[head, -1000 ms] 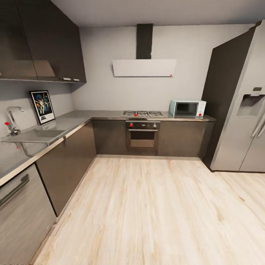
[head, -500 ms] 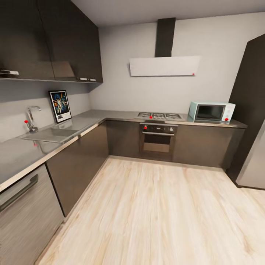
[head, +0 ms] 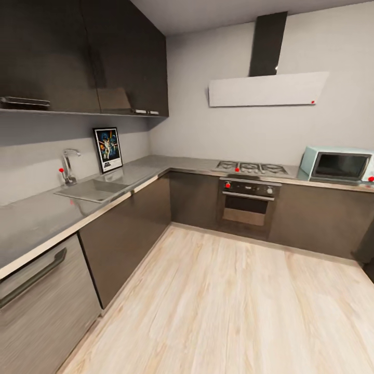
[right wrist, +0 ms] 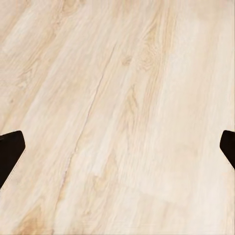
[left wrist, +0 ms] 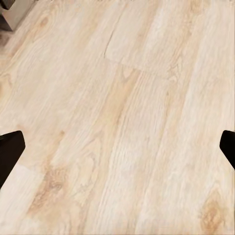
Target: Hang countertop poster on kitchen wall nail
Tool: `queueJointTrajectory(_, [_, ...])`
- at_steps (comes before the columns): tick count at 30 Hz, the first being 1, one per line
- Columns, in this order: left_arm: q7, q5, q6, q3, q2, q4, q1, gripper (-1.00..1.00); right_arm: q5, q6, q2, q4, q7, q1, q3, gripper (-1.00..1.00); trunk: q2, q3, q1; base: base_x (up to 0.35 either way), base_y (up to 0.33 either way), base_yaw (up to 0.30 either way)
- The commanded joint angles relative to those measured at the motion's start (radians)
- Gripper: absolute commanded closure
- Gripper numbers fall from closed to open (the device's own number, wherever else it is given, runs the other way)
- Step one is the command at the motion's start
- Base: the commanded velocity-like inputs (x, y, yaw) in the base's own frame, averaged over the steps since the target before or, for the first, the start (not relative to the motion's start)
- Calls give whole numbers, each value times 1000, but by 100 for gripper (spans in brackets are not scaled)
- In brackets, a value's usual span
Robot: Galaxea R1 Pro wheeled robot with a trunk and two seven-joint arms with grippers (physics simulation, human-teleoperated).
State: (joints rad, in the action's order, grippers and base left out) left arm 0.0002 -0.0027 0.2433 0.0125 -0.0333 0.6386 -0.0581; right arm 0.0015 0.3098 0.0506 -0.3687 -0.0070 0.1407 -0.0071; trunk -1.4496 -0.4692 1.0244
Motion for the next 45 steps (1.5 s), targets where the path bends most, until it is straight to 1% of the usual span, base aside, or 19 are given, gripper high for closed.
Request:
queueJointTrajectory(1, [0,0,2,1,0,1,0,-100,0,3,0,1,-1,0,-1,-100,0,-1,1,311,-131,291])
queueJointTrajectory(9, [0,0,2,1,0,1,0,-100,0,4,0,1,-1,0,-1,-100,0,-1,1,311,-131,287])
queueJointTrajectory(13, [0,0,2,1,0,1,0,-100,0,3,1,1,-1,0,-1,-100,0,-1,1,311,-131,153])
queueJointTrajectory(30, [0,0,2,1,0,1,0,-100,6,3,8,2,1,0,8,-100,0,-1,1,311,-131,15])
queueJointTrajectory(39, [0,-2,2,1,0,0,0,-100,5,3,7,2,0,0,2,-100,0,-1,1,303,-172,7])
queueJointTrajectory(45, [0,-3,2,1,0,0,0,-100,5,4,6,2,0,0,1,-100,0,-1,1,267,-230,117])
